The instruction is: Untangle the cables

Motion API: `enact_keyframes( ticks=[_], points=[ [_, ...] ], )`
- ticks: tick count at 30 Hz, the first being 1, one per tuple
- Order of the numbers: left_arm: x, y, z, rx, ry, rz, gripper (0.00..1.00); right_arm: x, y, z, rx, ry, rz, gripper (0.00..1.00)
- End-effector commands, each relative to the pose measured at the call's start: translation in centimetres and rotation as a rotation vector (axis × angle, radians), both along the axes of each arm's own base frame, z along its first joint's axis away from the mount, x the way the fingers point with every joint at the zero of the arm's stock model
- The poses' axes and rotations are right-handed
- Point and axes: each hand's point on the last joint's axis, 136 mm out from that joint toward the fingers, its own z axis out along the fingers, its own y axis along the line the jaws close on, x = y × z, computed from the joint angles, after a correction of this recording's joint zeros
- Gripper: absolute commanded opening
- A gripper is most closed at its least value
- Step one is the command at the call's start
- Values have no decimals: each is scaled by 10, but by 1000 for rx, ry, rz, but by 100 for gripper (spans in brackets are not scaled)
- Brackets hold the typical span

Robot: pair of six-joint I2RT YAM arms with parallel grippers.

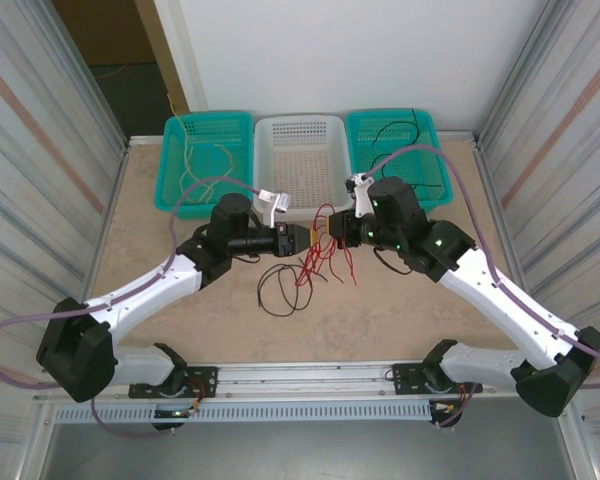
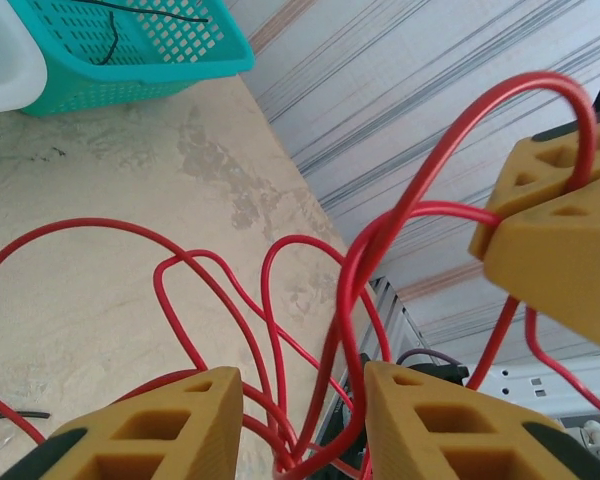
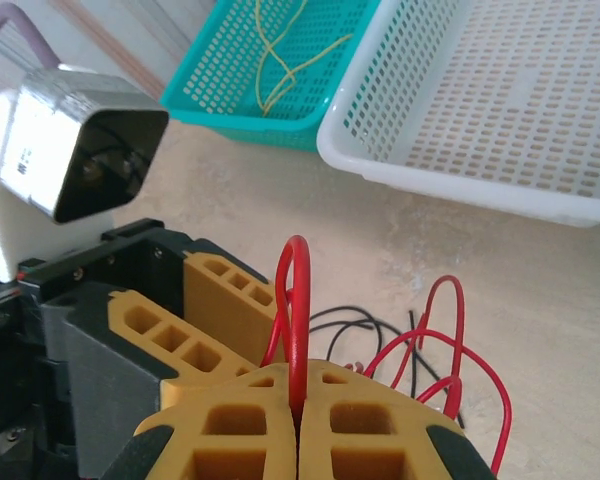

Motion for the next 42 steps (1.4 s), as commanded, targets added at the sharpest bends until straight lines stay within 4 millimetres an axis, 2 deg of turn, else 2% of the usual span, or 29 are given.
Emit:
enact_keyframes(
  ticks=[1,2,5,8,11,12,14,18,21,24,26,33,39,42],
  points=[
    [-5,-3,7,-21,-46,-42,37,-3,1,20,86,-20,14,0],
    [-5,-4,6,-17,-41,-47,36,-3,0,20,91,-18,13,0],
    [-4,-6,4,-13,-35,-55,20,-2,0,19,102,-9,10,0],
    [-4,-7,5,-27,-35,-55,13,-1,0,17,111,0,10,0],
    [-5,-7,10,-44,-52,-62,0,0,0,15,112,8,7,0],
    [-6,-6,11,-35,-56,-64,0,1,-1,13,109,12,3,2],
    [-6,-2,12,12,-86,-60,0,2,-5,8,93,23,-12,13],
    [-3,23,2,200,-139,19,0,3,-20,-16,25,63,-71,47],
    [-2,50,-14,396,-185,63,0,3,-36,-35,-52,97,-129,57],
    [-3,71,-29,547,-209,74,0,2,-45,-39,-83,98,-159,60],
    [-5,75,-32,577,-212,64,0,2,-45,-37,-76,92,-157,62],
    [-2,73,-14,534,-229,97,0,-3,-21,-44,-60,132,-72,63],
    [2,67,2,484,-232,111,0,-19,9,-52,-53,146,43,63],
    [3,66,7,472,-239,117,0,-25,16,-59,-60,170,68,60]
  ],
)
